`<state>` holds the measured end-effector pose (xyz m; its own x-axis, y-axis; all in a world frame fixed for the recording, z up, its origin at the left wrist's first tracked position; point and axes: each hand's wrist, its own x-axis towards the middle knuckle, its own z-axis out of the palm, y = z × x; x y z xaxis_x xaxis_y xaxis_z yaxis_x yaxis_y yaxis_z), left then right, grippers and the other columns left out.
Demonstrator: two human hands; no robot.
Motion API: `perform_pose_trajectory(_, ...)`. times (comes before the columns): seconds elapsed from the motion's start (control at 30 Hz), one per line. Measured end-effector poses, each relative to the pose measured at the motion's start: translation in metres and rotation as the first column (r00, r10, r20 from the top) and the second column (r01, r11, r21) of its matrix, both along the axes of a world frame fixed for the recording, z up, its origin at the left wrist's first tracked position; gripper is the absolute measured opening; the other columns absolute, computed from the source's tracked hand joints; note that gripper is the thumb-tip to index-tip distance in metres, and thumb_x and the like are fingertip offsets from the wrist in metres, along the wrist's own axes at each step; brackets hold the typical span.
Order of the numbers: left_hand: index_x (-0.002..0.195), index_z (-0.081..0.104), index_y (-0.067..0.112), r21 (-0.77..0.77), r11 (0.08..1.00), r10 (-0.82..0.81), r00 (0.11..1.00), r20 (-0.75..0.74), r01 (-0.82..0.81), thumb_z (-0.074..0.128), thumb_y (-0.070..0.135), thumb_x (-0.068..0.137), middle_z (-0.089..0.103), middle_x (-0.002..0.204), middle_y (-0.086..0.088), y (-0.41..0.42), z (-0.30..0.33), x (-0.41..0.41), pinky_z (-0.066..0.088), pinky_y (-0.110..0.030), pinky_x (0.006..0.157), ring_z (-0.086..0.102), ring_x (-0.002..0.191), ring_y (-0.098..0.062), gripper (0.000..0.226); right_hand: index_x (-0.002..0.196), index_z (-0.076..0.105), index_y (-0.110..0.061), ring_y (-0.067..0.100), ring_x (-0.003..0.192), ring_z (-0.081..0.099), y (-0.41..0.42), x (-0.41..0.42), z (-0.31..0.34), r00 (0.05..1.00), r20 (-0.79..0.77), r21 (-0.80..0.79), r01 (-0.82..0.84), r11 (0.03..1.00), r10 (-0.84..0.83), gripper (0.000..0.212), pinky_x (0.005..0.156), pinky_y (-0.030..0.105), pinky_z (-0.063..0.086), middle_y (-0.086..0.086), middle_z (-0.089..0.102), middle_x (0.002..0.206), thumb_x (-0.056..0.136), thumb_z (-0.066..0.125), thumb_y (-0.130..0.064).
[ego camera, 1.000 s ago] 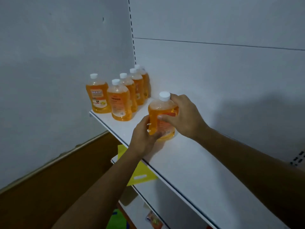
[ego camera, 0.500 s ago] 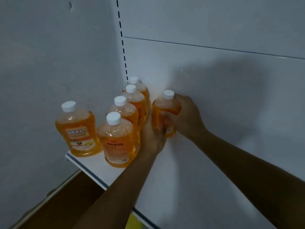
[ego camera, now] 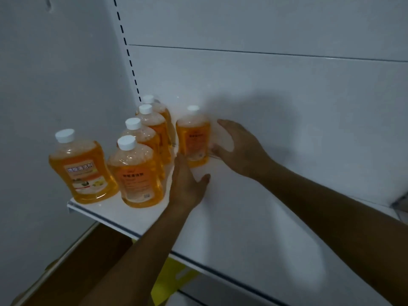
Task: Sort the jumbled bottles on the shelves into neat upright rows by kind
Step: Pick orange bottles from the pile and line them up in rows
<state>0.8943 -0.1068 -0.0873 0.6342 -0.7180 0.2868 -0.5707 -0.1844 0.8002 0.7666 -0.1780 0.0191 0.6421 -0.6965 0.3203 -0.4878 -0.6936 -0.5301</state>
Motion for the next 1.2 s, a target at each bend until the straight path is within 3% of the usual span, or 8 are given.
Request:
perform_pose_trajectory(0.07,0.150,0.020,0.021,0.036,0.999,0.012,1.000,0.010,-0.013,0.074,0.035,0.081,0.036,0.151,-0.002,0.014,-0.002,-0.013,0.028,-0.030,0.109,0.035,0.138,-0.023,0.088,0.150,0.027,-0.027,0.020,0.145,0.022,0.011,-0.030,0.000,0.997,-0.059,-0.021,0.038,0.999,-0.040,0.075,0.116,0.047,0.025,-0.002,0.025,0.158,0.088,0.051,-0.061)
perform_pose_trajectory(0.23,0.154,0.013,0.018,0.324,0.945,-0.100,0.978,0.183,0.036,0.053,0.055,0.091,0.011,0.162,-0.008,0.047,0.008,-0.088,0.019,-0.044,0.119,0.014,0.148,-0.026,0.083,0.152,0.022,-0.030,0.021,0.146,0.015,0.054,-0.138,0.003,0.988,-0.087,-0.075,0.120,0.990,-0.126,0.072,0.116,0.046,0.024,-0.004,0.016,0.161,0.091,0.047,-0.060)
perform_pose_trajectory(0.67,0.153,0.020,0.019,0.320,0.806,-0.558,0.819,0.131,0.498,0.057,0.051,0.090,0.022,0.160,-0.001,0.090,0.018,-0.336,0.021,-0.036,0.117,0.022,0.146,-0.019,0.080,0.150,0.026,-0.026,0.021,0.146,0.018,0.151,-0.389,-0.010,0.918,-0.019,-0.072,0.393,0.917,-0.395,0.068,0.114,0.042,0.024,-0.002,0.022,0.159,0.092,0.055,-0.048)
perform_pose_trajectory(0.77,0.153,0.019,0.019,0.303,0.770,-0.614,0.781,0.112,0.562,0.060,0.047,0.090,0.023,0.159,-0.001,0.084,0.026,-0.362,0.022,-0.035,0.116,0.024,0.145,-0.019,0.080,0.144,0.035,-0.020,0.020,0.132,0.041,0.146,-0.414,-0.007,0.885,0.070,0.003,0.462,0.887,-0.461,0.064,0.098,0.027,0.041,0.001,0.042,0.146,0.090,0.064,-0.036)
perform_pose_trajectory(0.87,0.153,0.018,0.018,0.279,0.741,-0.653,0.753,0.084,0.611,0.061,0.044,0.090,0.024,0.159,-0.002,0.068,0.029,-0.372,0.023,-0.035,0.116,0.025,0.145,-0.020,0.080,0.134,0.043,-0.023,0.011,0.115,0.054,0.133,-0.426,-0.007,0.858,0.112,0.082,0.494,0.865,-0.501,0.052,0.076,0.010,0.040,-0.006,0.053,0.129,0.089,0.067,-0.032)
perform_pose_trajectory(0.97,0.153,0.018,0.016,0.260,0.713,-0.682,0.730,0.042,0.651,0.063,0.042,0.090,0.025,0.159,-0.003,0.042,0.028,-0.376,0.025,-0.036,0.116,0.027,0.144,-0.020,0.082,0.140,0.039,-0.023,0.014,0.127,0.047,0.114,-0.431,-0.010,0.837,0.122,0.096,0.525,0.846,-0.533,0.060,0.099,0.029,0.045,-0.004,0.048,0.141,0.088,0.068,-0.032)
perform_pose_trajectory(1.07,0.152,0.020,0.017,0.220,0.686,-0.709,0.705,-0.012,0.694,0.066,0.039,0.089,0.031,0.156,-0.002,0.015,0.030,-0.379,0.029,-0.034,0.112,0.033,0.141,-0.020,0.082,0.147,0.029,-0.019,0.017,0.136,0.037,0.093,-0.428,-0.006,0.809,0.121,0.099,0.566,0.818,-0.575,0.073,0.105,0.029,0.034,0.000,0.037,0.150,0.087,0.070,-0.025)
perform_pose_trajectory(1.2,0.145,0.032,0.022,0.150,0.640,-0.759,0.651,-0.034,0.754,0.068,0.033,0.088,0.047,0.139,0.007,-0.024,0.031,-0.383,0.038,-0.013,0.085,0.046,0.115,-0.005,0.068,0.152,0.019,-0.018,0.020,0.141,0.031,0.060,-0.419,-0.001,0.773,0.097,0.110,0.617,0.779,-0.626,0.086,0.113,0.039,0.032,0.002,0.028,0.156,0.085,0.072,-0.023)
